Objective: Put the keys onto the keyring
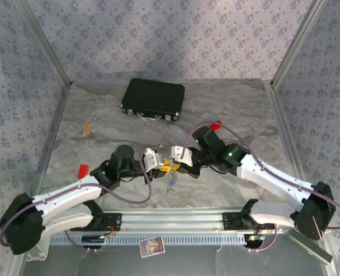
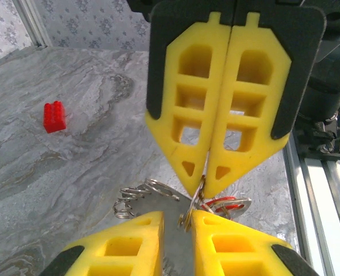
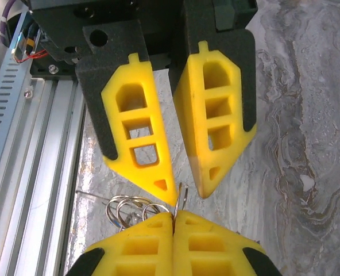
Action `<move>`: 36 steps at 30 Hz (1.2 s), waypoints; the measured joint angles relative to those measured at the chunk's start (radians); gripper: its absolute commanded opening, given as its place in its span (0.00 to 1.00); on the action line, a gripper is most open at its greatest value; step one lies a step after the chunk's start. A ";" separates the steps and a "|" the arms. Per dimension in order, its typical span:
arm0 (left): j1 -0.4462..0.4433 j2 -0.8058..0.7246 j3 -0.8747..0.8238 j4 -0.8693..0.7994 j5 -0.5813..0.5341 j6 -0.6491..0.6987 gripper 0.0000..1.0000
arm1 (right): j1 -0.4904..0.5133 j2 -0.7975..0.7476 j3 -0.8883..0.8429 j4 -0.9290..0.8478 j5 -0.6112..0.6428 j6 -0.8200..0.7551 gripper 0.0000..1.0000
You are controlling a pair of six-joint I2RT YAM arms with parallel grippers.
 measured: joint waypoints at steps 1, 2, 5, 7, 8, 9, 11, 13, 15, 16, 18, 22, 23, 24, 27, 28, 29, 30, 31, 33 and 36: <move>0.000 0.000 0.001 -0.003 0.003 0.000 0.18 | 0.004 0.007 0.006 -0.006 0.003 -0.005 0.00; 0.000 0.000 0.003 -0.008 0.005 0.000 0.19 | 0.008 0.014 0.011 -0.011 0.005 -0.009 0.00; 0.000 0.000 0.005 -0.014 0.010 0.000 0.14 | 0.013 0.022 0.023 -0.021 0.014 -0.018 0.00; 0.000 0.000 0.005 -0.015 0.015 0.004 0.07 | 0.015 0.023 0.025 -0.023 0.019 -0.019 0.00; 0.000 0.000 0.005 -0.017 0.018 0.006 0.04 | 0.015 0.023 0.025 -0.024 0.022 -0.021 0.00; 0.000 0.000 0.005 -0.019 0.023 0.012 0.02 | 0.015 0.023 0.025 -0.024 0.026 -0.022 0.00; 0.000 0.000 0.005 -0.021 0.026 0.018 0.00 | 0.015 0.023 0.025 -0.024 0.028 -0.020 0.13; 0.000 -0.001 0.005 -0.017 0.028 0.018 0.00 | 0.013 0.013 0.020 -0.013 0.032 -0.006 0.27; 0.000 -0.002 0.005 -0.013 0.026 0.018 0.00 | 0.007 -0.016 -0.004 0.016 0.034 0.006 0.35; 0.000 -0.002 0.005 -0.010 0.022 0.016 0.00 | 0.002 -0.040 -0.024 0.033 0.035 0.018 0.36; 0.000 -0.003 0.002 0.000 0.010 0.009 0.00 | -0.008 -0.091 -0.066 0.055 0.043 0.039 0.37; 0.000 -0.009 -0.024 0.063 -0.015 -0.023 0.00 | -0.014 -0.165 -0.139 0.102 0.053 0.099 0.38; 0.000 -0.009 -0.031 0.078 -0.020 -0.033 0.00 | -0.013 -0.174 -0.157 0.119 0.053 0.119 0.38; 0.000 -0.009 -0.037 0.090 -0.023 -0.040 0.00 | -0.012 -0.179 -0.171 0.133 0.053 0.132 0.38; 0.000 -0.008 -0.047 0.119 -0.027 -0.060 0.00 | -0.006 -0.180 -0.217 0.181 0.070 0.175 0.38; 0.000 -0.008 -0.047 0.124 -0.027 -0.065 0.00 | -0.005 -0.180 -0.231 0.198 0.078 0.188 0.38; 0.000 -0.008 -0.047 0.129 -0.027 -0.066 0.00 | -0.005 -0.178 -0.242 0.214 0.082 0.198 0.38; 0.000 -0.008 -0.047 0.133 -0.027 -0.070 0.00 | -0.004 -0.176 -0.249 0.227 0.087 0.206 0.38; 0.000 -0.008 -0.047 0.138 -0.027 -0.072 0.00 | -0.004 -0.172 -0.255 0.241 0.090 0.214 0.38; 0.000 -0.008 -0.047 0.149 -0.027 -0.073 0.00 | -0.004 -0.164 -0.258 0.264 0.095 0.225 0.36; 0.000 -0.008 -0.048 0.154 -0.027 -0.073 0.00 | -0.004 -0.151 -0.258 0.294 0.096 0.232 0.34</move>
